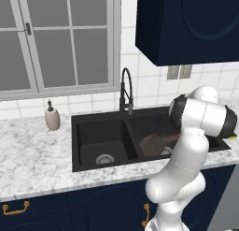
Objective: Pick the pan and sponge and place them into the sink. Then turn on the water.
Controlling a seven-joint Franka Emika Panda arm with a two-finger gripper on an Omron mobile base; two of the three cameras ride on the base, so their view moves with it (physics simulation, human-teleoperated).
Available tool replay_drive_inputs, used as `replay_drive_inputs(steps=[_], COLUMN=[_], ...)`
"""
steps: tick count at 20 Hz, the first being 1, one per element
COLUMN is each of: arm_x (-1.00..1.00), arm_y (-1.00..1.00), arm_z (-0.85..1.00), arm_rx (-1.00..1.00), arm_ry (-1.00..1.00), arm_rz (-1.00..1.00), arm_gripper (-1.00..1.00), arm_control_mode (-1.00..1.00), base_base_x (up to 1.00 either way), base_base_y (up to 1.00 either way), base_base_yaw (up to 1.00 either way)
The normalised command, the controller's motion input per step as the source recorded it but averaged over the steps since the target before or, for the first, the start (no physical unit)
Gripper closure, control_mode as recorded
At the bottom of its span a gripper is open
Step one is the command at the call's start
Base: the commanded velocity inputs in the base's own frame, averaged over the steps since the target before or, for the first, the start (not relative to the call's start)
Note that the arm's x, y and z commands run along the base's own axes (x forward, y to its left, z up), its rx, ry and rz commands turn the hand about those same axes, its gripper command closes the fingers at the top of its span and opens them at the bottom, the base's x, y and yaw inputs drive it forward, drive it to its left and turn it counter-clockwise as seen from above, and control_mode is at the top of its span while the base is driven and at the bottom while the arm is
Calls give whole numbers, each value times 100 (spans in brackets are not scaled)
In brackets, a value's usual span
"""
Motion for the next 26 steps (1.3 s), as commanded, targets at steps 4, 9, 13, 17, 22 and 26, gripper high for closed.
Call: replay_drive_inputs(steps=[4, 9, 13, 17, 22, 26], arm_x=[28, 41, 50, 46, 24, 23], arm_y=[0, 0, -1, -17, -25, -21], arm_z=[-39, -24, -29, -44, -50, -49], arm_rx=[0, 0, 0, 0, 0, 0], arm_ry=[0, 0, 0, -1, 0, 0], arm_rz=[5, 0, 1, 9, 14, 13], arm_gripper=[100, 100, 100, 100, 100, 100], arm_control_mode=[-100, -100, -100, -100, -100, -100], base_base_x=[0, 0, 0, 0, 0, 0], base_base_y=[0, 0, 0, 0, 0, 0], base_base_yaw=[0, 0, 0, 0, 0, 0])
